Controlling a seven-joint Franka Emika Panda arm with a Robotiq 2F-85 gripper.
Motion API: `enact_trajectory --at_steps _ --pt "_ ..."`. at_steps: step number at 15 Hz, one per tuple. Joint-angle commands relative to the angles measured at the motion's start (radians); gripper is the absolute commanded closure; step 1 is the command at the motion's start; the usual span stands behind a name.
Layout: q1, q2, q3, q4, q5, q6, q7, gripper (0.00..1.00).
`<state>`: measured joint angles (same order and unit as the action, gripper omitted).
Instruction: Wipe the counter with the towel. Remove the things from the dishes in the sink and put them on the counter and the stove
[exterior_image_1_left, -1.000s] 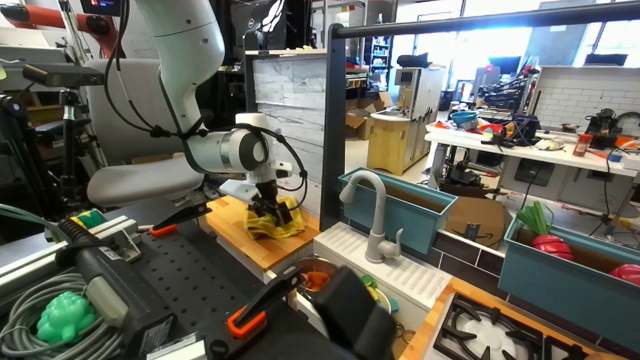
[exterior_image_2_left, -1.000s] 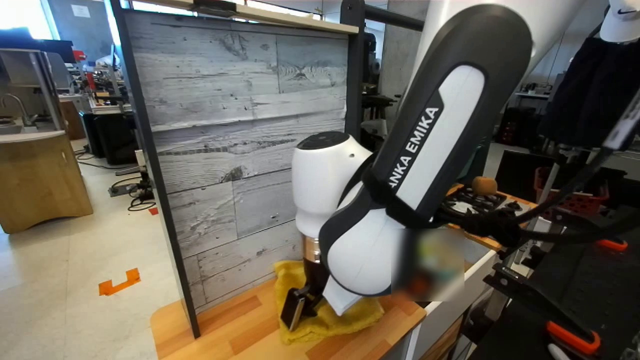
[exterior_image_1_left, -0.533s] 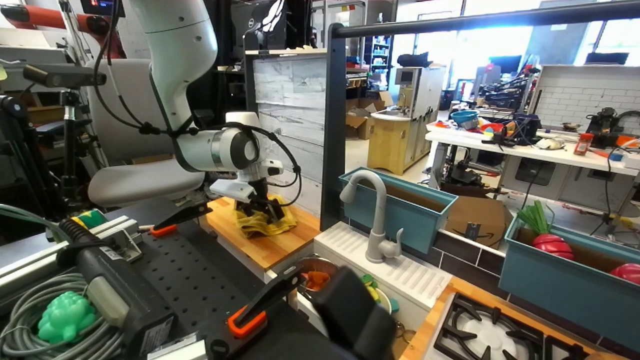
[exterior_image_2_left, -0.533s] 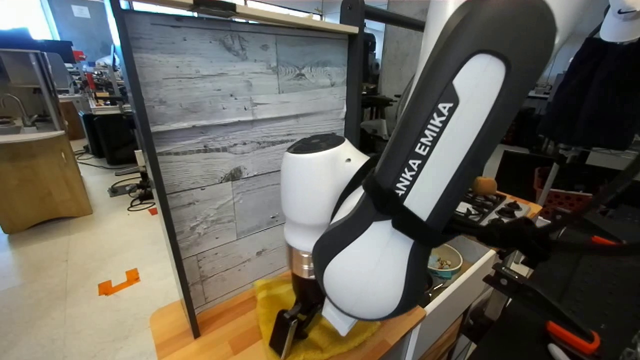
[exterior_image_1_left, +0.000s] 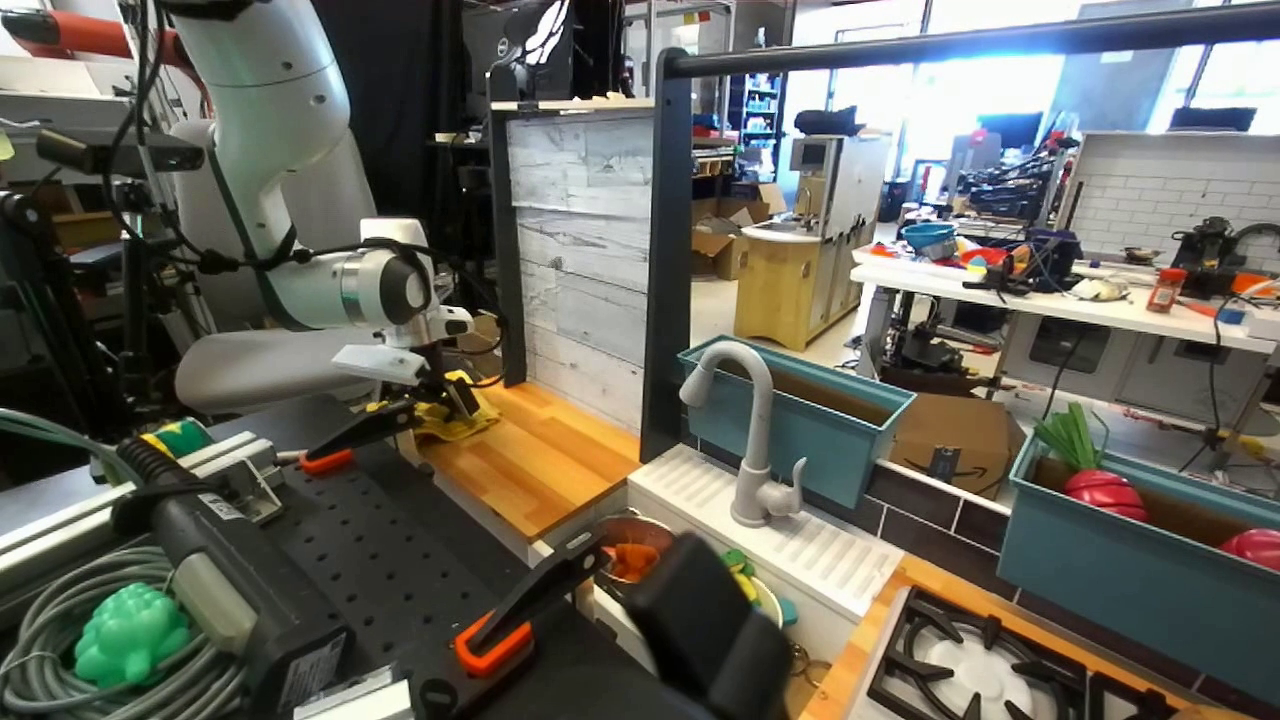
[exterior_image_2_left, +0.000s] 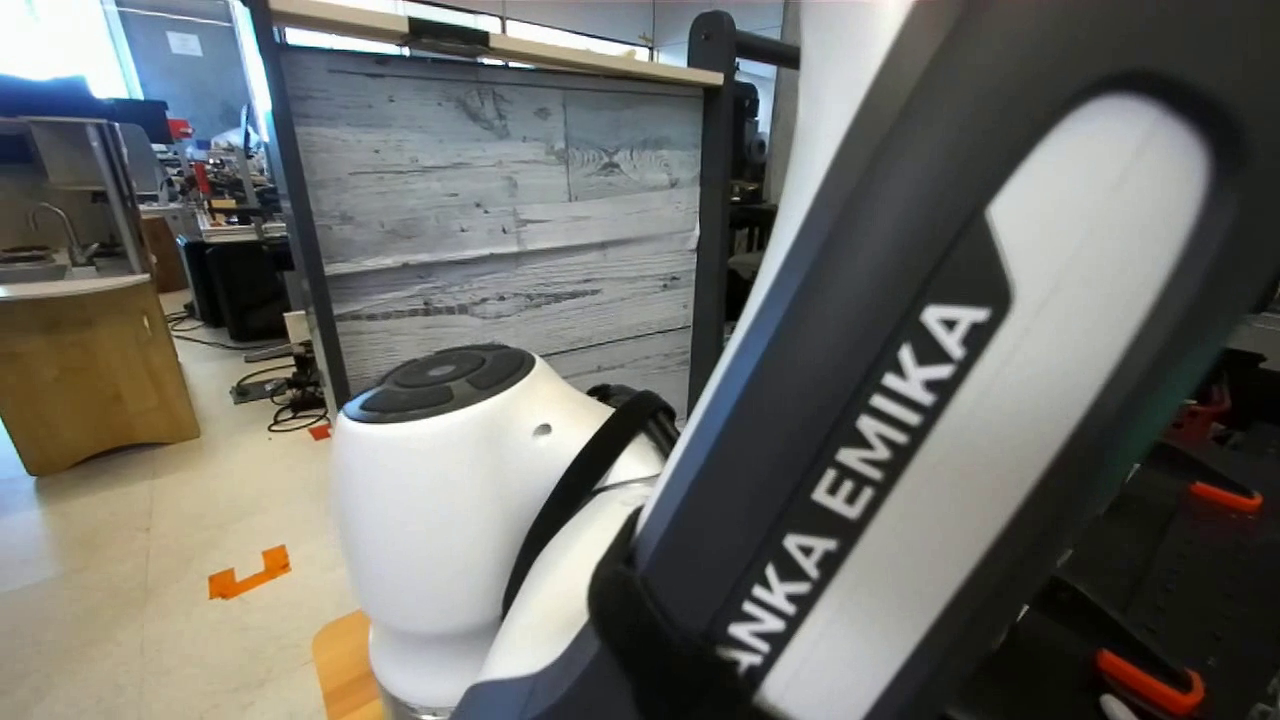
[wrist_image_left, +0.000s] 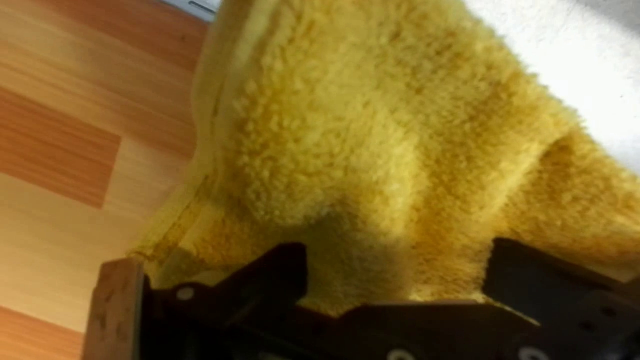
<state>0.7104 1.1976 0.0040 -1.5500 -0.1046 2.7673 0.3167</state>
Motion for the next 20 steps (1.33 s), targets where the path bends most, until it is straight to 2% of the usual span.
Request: enact_trajectory --at_steps 1,6,8,11,12,14,17,20 --pt "-0.044 -0.001 -0.057 -0.065 0.031 0.021 0.031 0.00" --pt "-0.101 -0.062 -0.156 -0.243 0.081 0.075 0.141 0.00" --pt "-0.110 -0.071 -0.182 -0.262 0.071 0.073 0.152 0.00" --pt "-0.107 -0.054 -0.157 -0.208 0.040 0.035 0.108 0.00" --pt "-0.075 -0.039 -0.163 -0.182 0.021 0.039 0.104 0.00" --pt "-0.043 -0.033 -0.128 -0.144 -0.009 0.005 0.060 0.00" --pt "0.014 -0.034 -0.107 -0.122 -0.053 0.019 0.014 0.00" --pt "-0.015 -0.048 -0.118 -0.160 -0.033 -0.001 -0.004 0.00"
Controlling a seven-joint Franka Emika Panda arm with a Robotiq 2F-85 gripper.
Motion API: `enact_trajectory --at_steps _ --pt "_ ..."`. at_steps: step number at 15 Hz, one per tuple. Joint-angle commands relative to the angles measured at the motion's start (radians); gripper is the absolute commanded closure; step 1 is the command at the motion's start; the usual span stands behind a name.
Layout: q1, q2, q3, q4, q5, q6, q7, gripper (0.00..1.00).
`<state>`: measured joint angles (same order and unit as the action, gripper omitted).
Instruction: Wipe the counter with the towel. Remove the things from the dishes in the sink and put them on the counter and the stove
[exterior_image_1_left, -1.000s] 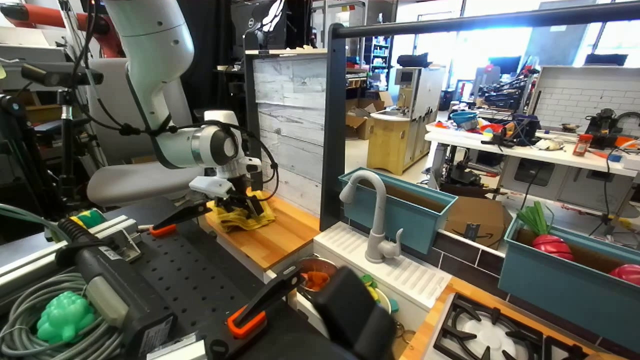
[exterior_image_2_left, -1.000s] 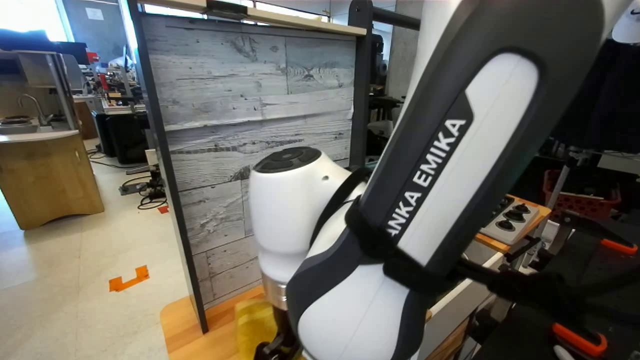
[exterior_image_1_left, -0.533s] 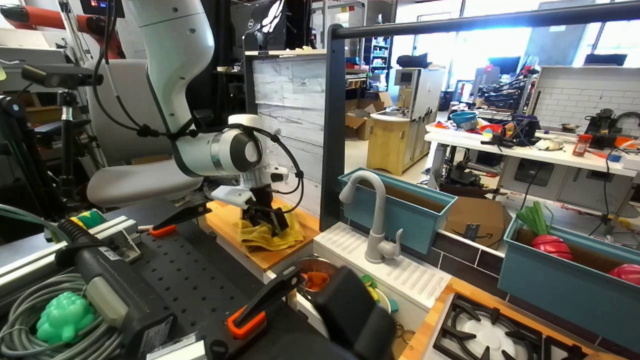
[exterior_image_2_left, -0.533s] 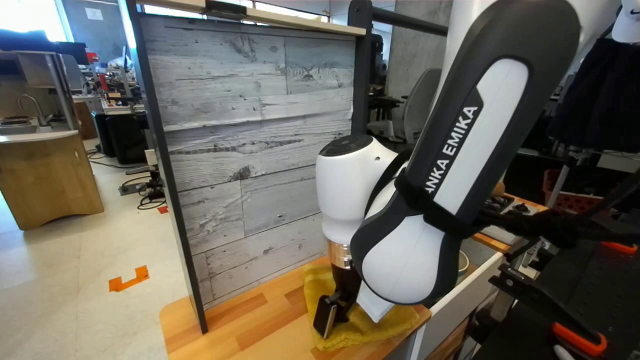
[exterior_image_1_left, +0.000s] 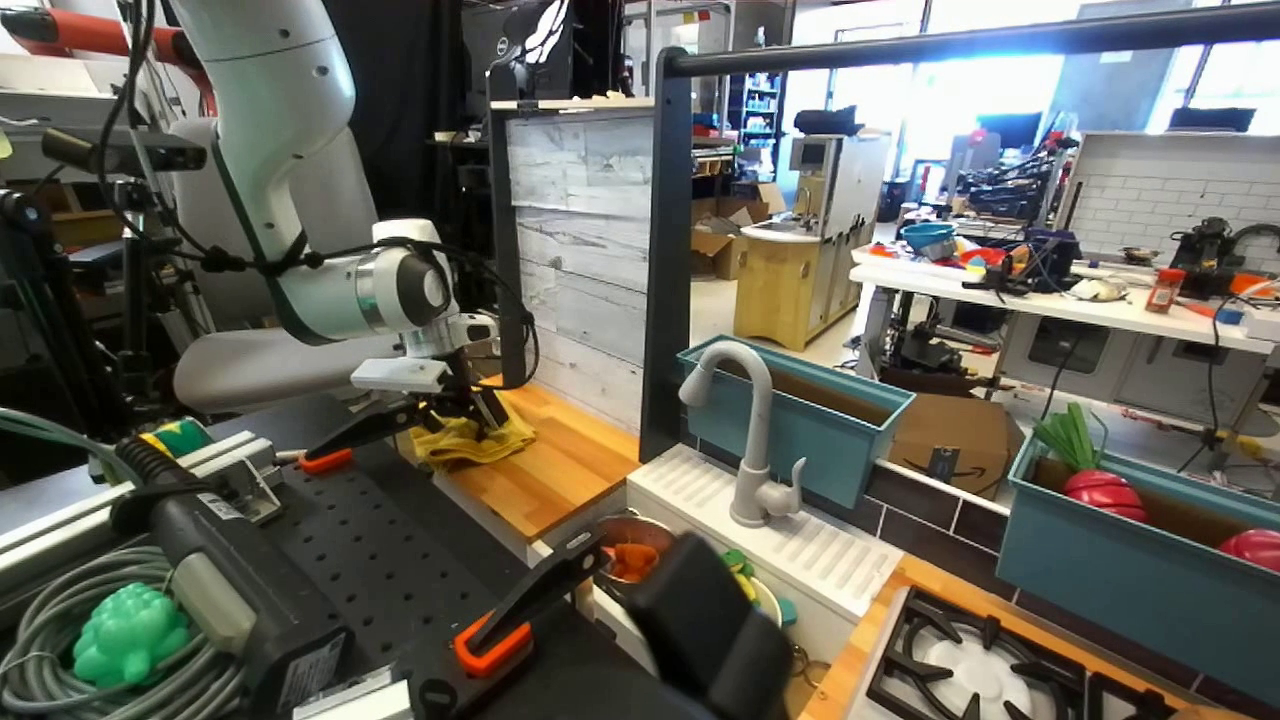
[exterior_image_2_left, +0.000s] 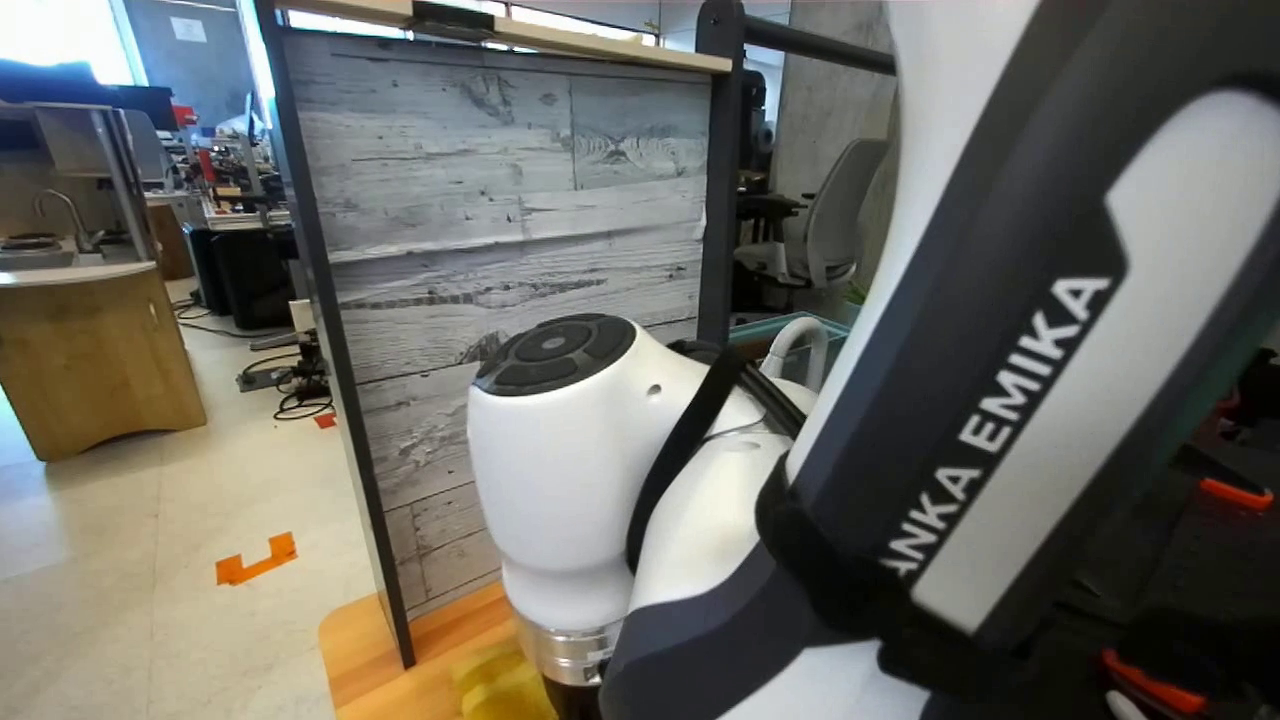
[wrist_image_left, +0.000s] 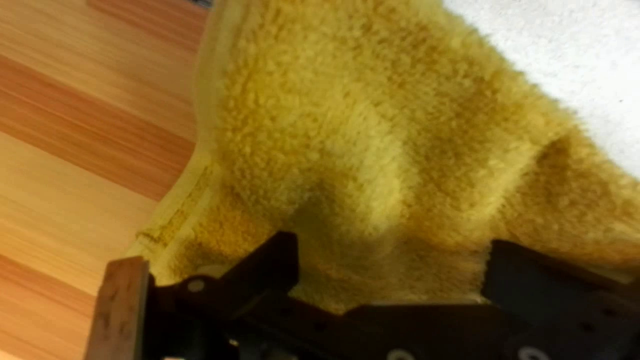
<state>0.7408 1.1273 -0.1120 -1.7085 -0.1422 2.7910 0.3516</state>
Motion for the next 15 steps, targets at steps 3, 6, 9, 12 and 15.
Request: enact_trajectory --at_steps 3,6,9,12,15 --pt "-0.064 -0.006 -0.089 -0.086 0.028 -0.006 0.041 0.00" --pt "-0.113 -0.019 -0.170 -0.144 0.038 -0.002 0.088 0.00" --pt "-0.172 0.016 -0.196 -0.116 0.021 0.013 0.073 0.00" --pt "-0.168 0.021 -0.134 -0.062 -0.012 0.007 0.027 0.00" --pt "-0.104 -0.004 -0.077 -0.046 -0.056 0.004 0.001 0.00"
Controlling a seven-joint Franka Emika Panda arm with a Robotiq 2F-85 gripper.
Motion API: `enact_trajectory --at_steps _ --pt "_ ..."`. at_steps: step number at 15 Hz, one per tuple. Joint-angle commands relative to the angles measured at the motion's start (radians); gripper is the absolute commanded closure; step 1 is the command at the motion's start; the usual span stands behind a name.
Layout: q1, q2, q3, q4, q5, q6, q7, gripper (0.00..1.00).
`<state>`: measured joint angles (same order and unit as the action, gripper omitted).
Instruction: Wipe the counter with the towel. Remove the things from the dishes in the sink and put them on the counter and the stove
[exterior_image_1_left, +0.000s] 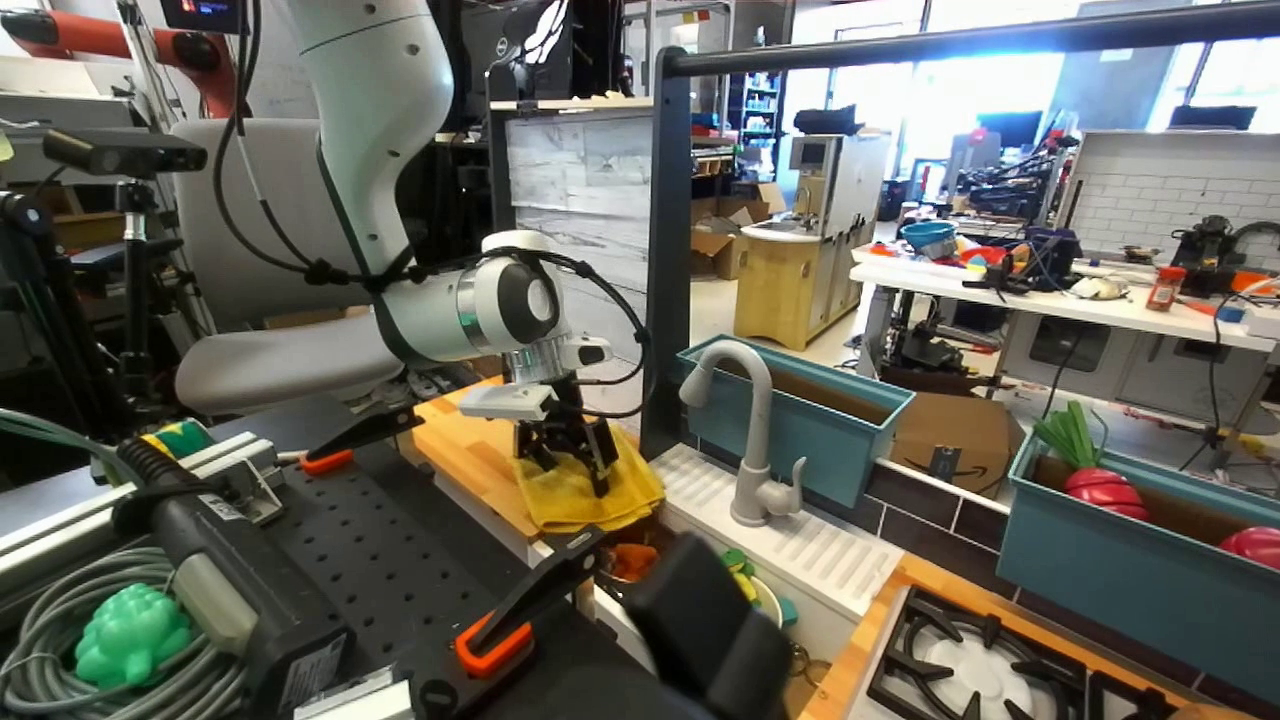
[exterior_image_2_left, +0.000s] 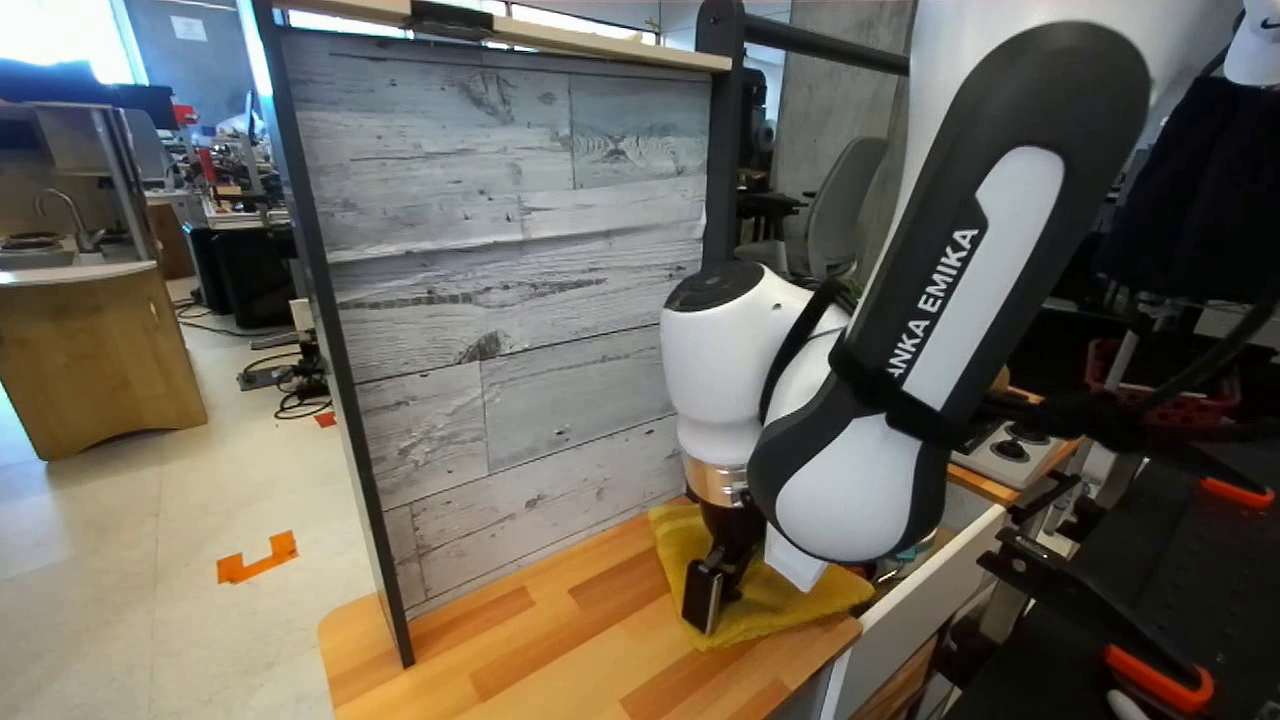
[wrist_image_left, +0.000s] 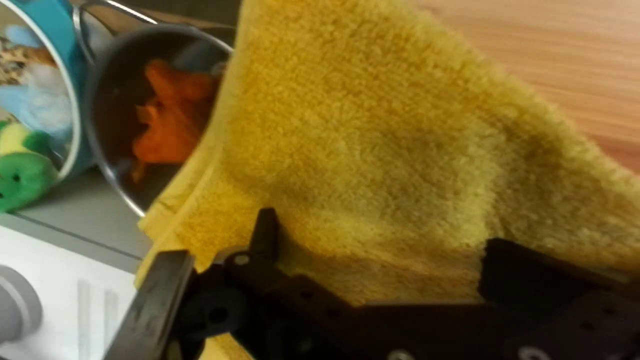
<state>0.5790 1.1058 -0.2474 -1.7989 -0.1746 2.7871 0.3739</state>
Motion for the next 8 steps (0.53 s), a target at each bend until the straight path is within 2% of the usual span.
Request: enact_trajectory --at_steps 1,5,6,8 --pt "0.077 0.011 0.067 0.054 -0.038 -0.010 -0.032 0.00" --pt "0.151 0.057 0.150 0.197 -0.032 -0.070 -0.060 0.00" --pt "0.183 0.096 0.129 0.257 -0.033 -0.071 -0.029 0.00" --pt "0.184 0.142 0.110 0.342 -0.017 -0.110 -0.009 0.00"
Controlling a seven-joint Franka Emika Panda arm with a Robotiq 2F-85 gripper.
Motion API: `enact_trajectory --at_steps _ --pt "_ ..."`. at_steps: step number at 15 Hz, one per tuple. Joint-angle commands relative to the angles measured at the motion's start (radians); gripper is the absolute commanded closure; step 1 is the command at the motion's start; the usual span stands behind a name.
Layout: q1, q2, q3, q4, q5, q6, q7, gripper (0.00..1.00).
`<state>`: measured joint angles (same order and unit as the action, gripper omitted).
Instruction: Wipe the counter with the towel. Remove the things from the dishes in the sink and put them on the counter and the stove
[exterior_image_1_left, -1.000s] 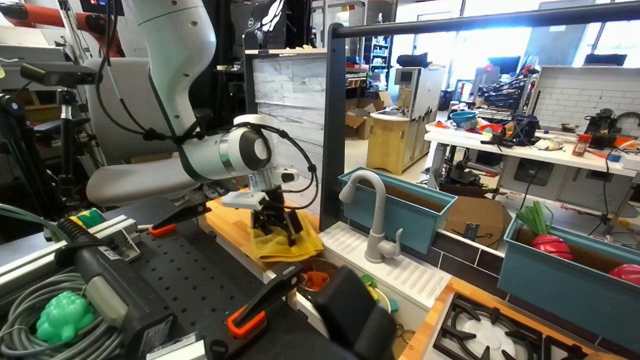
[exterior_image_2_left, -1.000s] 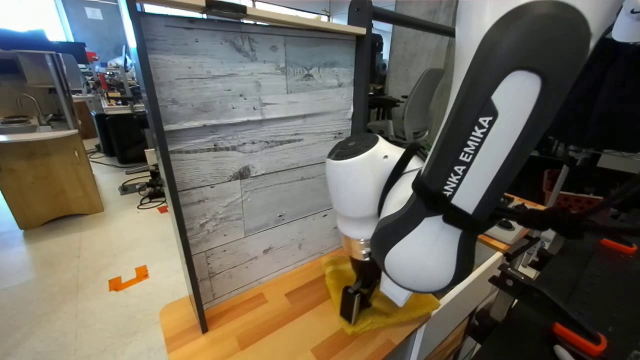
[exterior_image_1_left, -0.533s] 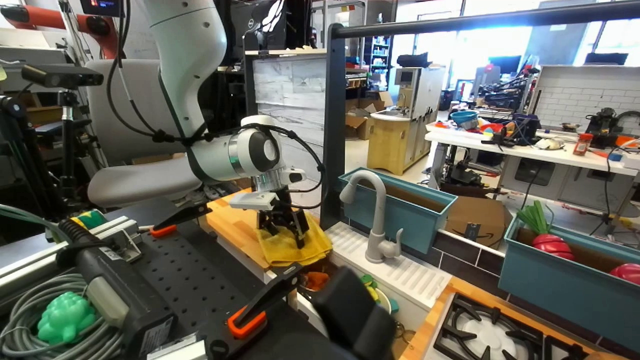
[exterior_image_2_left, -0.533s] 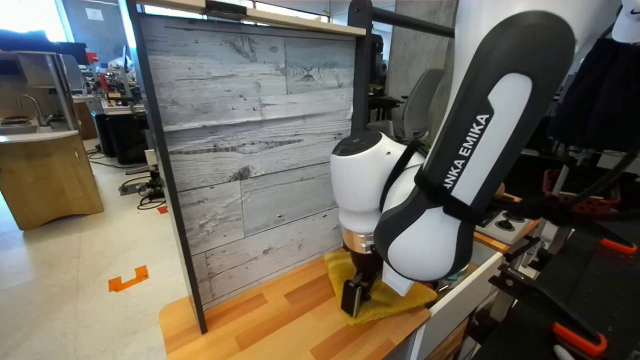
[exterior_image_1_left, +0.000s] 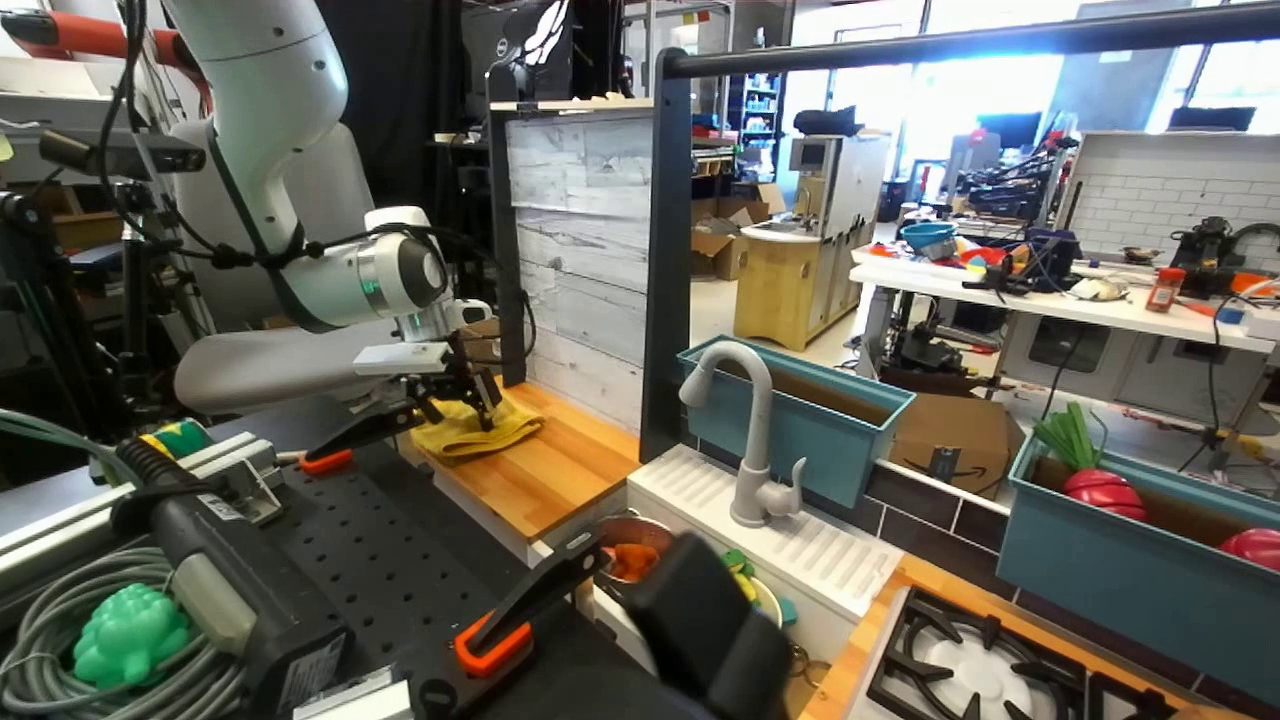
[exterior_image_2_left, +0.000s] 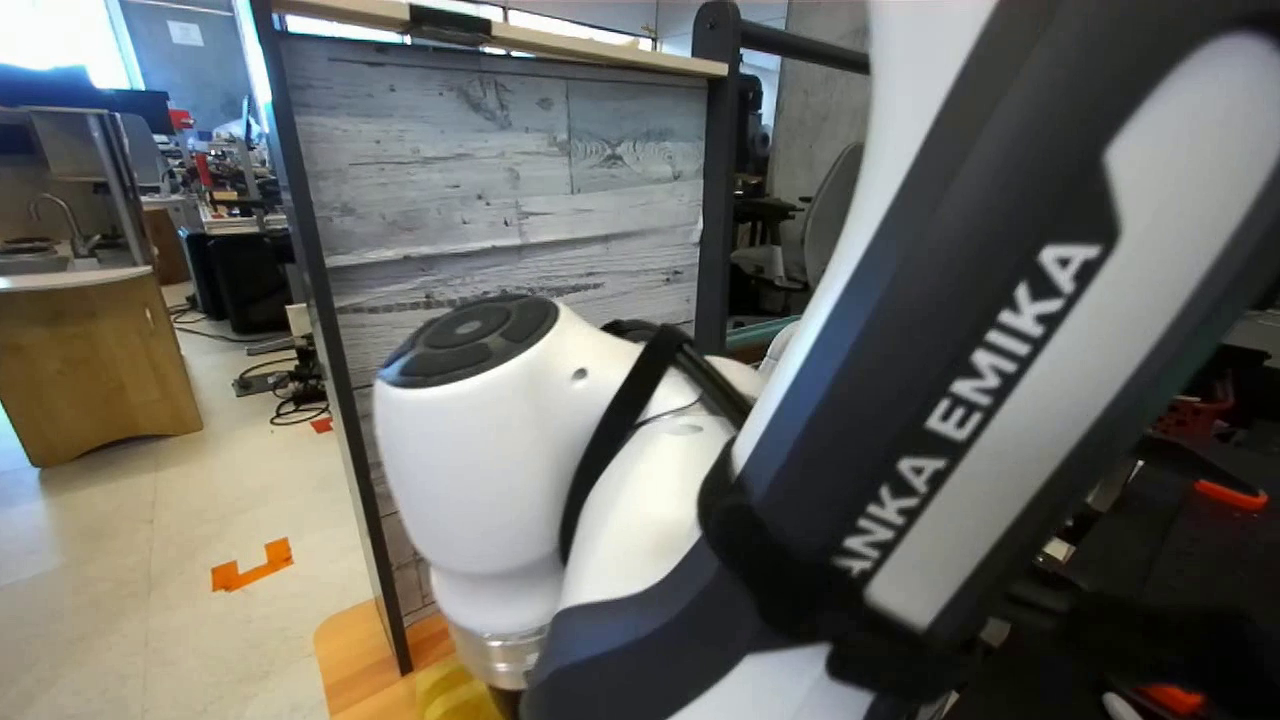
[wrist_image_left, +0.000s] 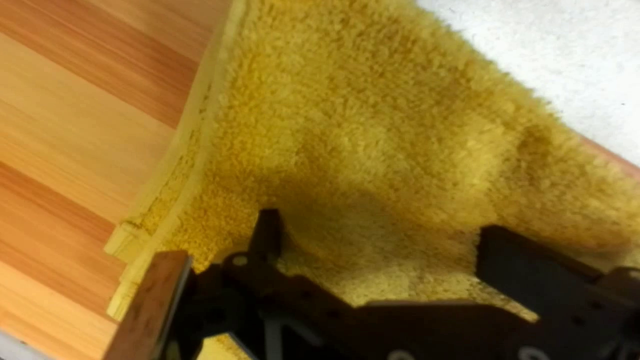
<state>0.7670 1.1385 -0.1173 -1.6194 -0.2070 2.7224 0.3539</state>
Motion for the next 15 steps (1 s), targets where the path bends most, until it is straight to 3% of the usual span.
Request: enact_trajectory --at_steps 1,4,7,11,15 --pt "-0.022 0.130 -0.040 0.194 0.025 -0.062 0.033 0.00" --pt "-0.082 0.163 -0.099 0.228 0.059 -0.078 0.102 0.00" --pt "-0.156 0.171 -0.111 0.240 0.089 -0.110 0.131 0.00" --pt "-0.178 0.128 -0.008 0.220 0.038 -0.139 -0.005 0.00" --pt "-0.101 0.091 0.079 0.173 -0.007 -0.105 -0.061 0.00"
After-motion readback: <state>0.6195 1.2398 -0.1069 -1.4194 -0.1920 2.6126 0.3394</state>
